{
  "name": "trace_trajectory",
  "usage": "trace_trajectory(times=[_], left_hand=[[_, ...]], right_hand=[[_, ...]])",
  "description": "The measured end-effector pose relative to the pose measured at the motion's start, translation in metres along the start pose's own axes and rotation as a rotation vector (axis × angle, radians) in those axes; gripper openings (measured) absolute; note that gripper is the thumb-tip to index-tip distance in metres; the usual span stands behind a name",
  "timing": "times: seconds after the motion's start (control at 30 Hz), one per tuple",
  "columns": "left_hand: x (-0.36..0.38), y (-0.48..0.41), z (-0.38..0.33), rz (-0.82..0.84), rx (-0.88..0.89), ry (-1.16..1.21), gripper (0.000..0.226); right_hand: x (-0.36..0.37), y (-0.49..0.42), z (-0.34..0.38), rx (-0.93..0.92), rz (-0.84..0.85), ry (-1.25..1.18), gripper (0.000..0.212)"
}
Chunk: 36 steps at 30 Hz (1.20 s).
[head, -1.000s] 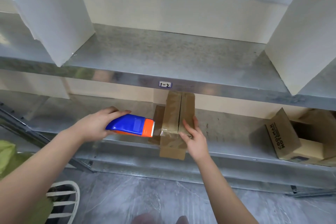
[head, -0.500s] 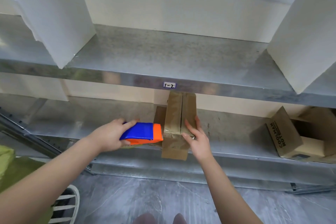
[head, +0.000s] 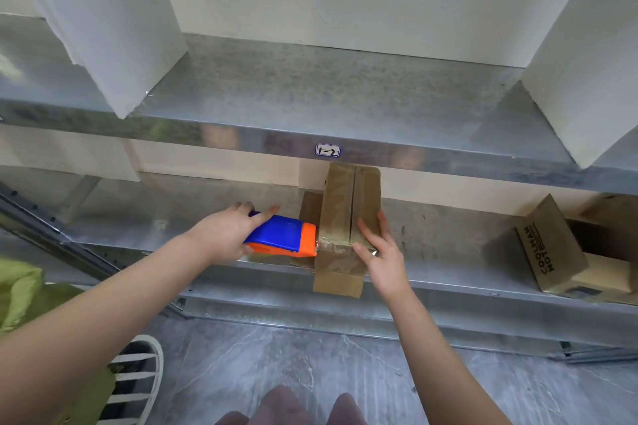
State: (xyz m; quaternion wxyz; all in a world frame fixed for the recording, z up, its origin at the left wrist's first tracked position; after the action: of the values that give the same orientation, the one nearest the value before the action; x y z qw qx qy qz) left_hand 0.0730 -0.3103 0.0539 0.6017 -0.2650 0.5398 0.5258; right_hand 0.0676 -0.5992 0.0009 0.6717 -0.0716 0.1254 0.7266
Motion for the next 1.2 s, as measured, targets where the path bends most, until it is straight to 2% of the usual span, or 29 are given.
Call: trace_trajectory(times=[0.17, 0.3, 0.43, 0.57, 0.73, 0.93, 1.07, 1.2], left_hand=[[0.0, 0.006, 0.0, -0.059, 0.023, -0.023, 0.087], [0.028, 0.019, -0.002, 0.047, -0.046, 0.221, 0.089], [0.048, 0.022, 0.009, 0.12, -0.08, 0.107, 0.089], [0.051, 0.013, 0.024, 0.101, -0.143, 0.155, 0.088], [0.057, -0.011, 0.024, 0.067, -0.095, 0.138, 0.077], [0.076, -0.027, 0.041, 0.041, -0.101, 0.099, 0.08], [0.081, -0.032, 0.053, 0.101, -0.098, 0.142, 0.082], [0.071, -0.035, 0.035, 0.147, -0.079, 0.07, 0.083]], right_hand=[[-0.001, -0.002, -0.001, 0.009, 0.003, -0.017, 0.042], [-0.001, -0.003, 0.0, 0.0, 0.017, -0.023, 0.042], [-0.004, -0.003, -0.002, 0.018, 0.041, -0.034, 0.042], [-0.003, -0.005, -0.003, 0.005, 0.045, -0.02, 0.041], [-0.004, -0.006, -0.004, -0.001, 0.036, -0.026, 0.041], [-0.004, -0.008, -0.005, -0.007, 0.029, -0.024, 0.043], [-0.002, -0.005, -0.003, -0.013, 0.048, -0.026, 0.04], [-0.004, 0.0, 0.005, 0.011, 0.089, 0.038, 0.043]])
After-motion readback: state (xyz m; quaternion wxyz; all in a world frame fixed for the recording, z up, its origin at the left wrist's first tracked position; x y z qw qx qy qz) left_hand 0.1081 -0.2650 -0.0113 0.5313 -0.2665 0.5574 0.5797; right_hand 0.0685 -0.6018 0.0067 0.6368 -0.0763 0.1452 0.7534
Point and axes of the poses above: each hand's wrist, its own y-axis away from the middle knuckle, its own x-axis out of the palm, z = x × y, the point moved 3 cm from there along -y, towards the middle knuckle, and after that the axes turned 14 degrees about -y, right-handed, at the moved point
